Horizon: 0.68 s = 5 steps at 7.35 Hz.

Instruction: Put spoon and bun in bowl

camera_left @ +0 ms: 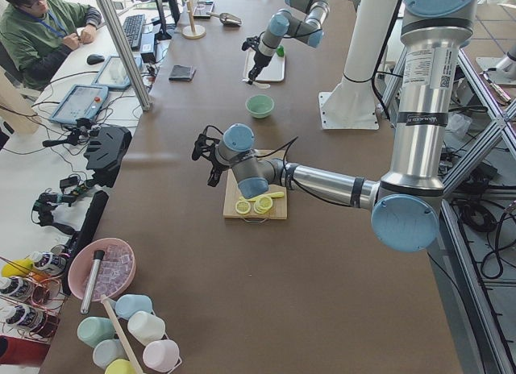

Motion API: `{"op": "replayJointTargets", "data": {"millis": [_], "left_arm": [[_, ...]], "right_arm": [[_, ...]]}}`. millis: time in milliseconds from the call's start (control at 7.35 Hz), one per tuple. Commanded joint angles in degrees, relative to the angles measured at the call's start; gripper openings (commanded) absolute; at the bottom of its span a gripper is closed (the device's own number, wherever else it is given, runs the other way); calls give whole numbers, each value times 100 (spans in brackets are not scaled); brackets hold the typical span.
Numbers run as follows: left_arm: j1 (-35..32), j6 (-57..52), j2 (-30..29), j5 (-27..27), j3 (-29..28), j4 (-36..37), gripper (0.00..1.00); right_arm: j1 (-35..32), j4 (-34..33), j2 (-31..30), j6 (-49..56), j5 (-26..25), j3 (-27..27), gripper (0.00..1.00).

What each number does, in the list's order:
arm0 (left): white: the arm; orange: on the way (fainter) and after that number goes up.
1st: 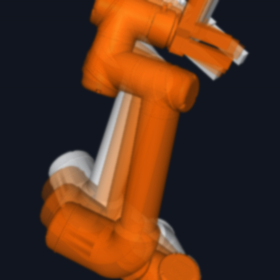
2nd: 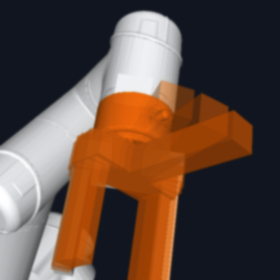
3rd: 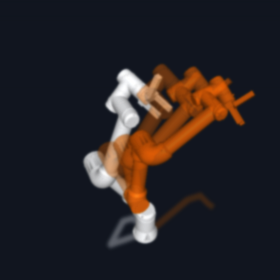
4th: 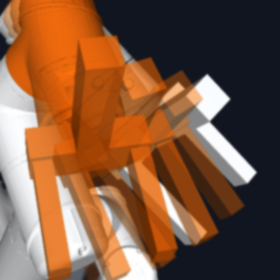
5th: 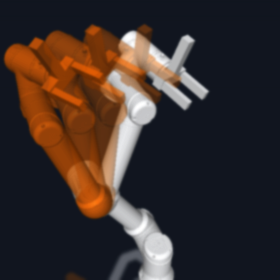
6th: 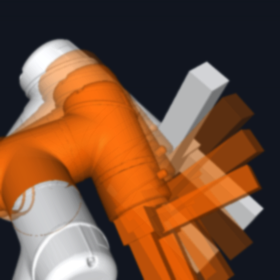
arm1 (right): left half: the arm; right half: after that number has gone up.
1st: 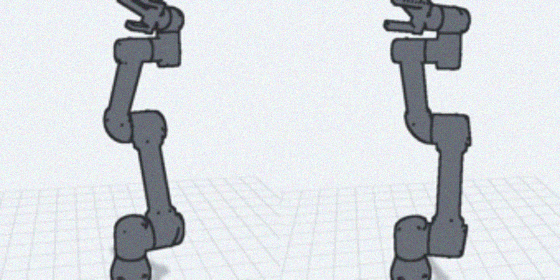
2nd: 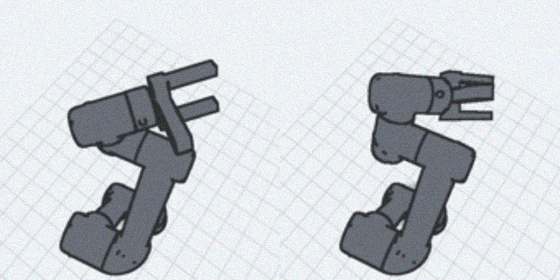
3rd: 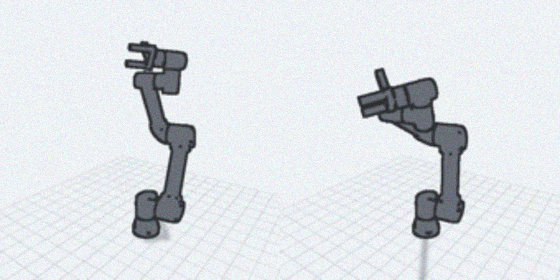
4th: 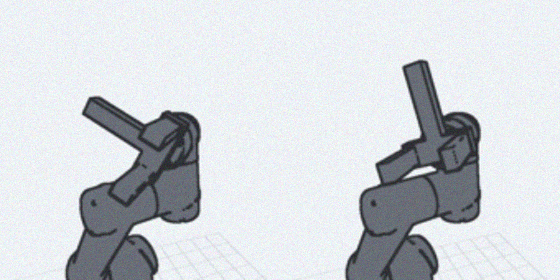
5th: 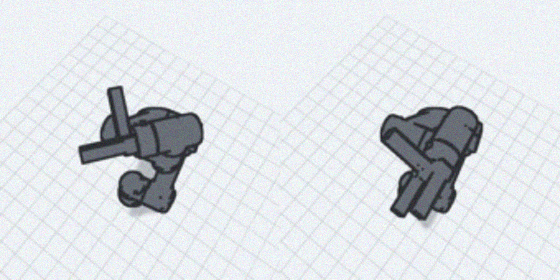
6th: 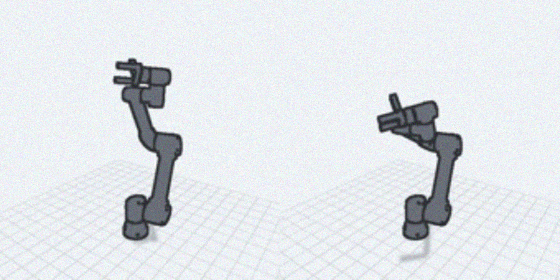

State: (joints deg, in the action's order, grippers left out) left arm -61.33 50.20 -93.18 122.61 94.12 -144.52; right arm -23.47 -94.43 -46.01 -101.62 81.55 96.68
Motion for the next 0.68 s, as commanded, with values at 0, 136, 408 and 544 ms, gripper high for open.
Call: {"op": "replayJointTargets", "data": {"millis": [0,136,408,544], "left_arm": [[7,-1,11,9,-8,-6,98],[7,-1,11,9,-25,-6,98],[33,16,11,9,-17,-6,98],[60,60,2,9,9,-6,98]], "right_arm": [[324,12,496,-525,-761,-684,0],[387,21,497,-508,-920,-650,27],[388,-50,304,-307,-1045,-458,100],[379,-58,7,51,-1036,-13,100]]}}
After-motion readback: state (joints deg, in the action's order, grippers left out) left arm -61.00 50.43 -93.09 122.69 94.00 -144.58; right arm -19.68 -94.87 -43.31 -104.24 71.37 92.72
